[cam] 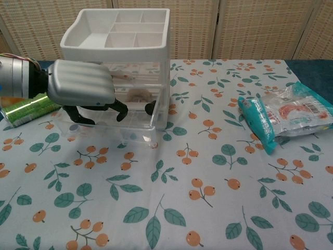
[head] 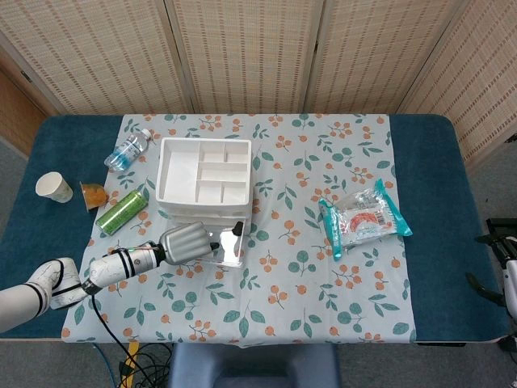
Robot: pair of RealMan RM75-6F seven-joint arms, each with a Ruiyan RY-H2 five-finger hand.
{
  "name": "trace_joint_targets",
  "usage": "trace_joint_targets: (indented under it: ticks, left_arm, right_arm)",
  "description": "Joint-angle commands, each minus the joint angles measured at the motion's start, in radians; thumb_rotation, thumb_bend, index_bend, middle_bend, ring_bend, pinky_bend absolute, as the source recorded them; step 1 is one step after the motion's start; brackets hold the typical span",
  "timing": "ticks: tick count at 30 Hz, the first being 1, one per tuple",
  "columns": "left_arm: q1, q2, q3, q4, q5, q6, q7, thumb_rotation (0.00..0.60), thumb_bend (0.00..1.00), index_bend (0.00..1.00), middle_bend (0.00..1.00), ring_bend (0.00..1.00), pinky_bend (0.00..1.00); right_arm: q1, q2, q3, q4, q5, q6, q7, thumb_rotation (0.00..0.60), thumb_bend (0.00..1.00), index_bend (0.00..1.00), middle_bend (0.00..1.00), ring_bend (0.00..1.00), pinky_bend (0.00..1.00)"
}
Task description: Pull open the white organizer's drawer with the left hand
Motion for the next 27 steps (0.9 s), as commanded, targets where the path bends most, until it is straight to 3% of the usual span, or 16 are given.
trace_joint_targets:
  ticks: [1,27]
  left_arm:
    - [-0.002,0.000,0.001,-0.010,-0.003,-0.001,-0.001,0.600,0.27,0.40,0.88,0.95,1.00]
    - [-0.017,-0.010,-0.010,-0.047,-0.046,-0.063,0.085,0.600,0.27,0.47,0.88,0.95,0.99]
  right_arm:
    - [0.000,0.000,0.000,0.001,0.000,0.000,0.000,0.600,0.23,0.27,0.28,0.32,0.36]
    - [-0.003,-0.003,0.003,0.014,0.003,0.000,0.015,0.600,0.23,0.27,0.28,0.33,0.36]
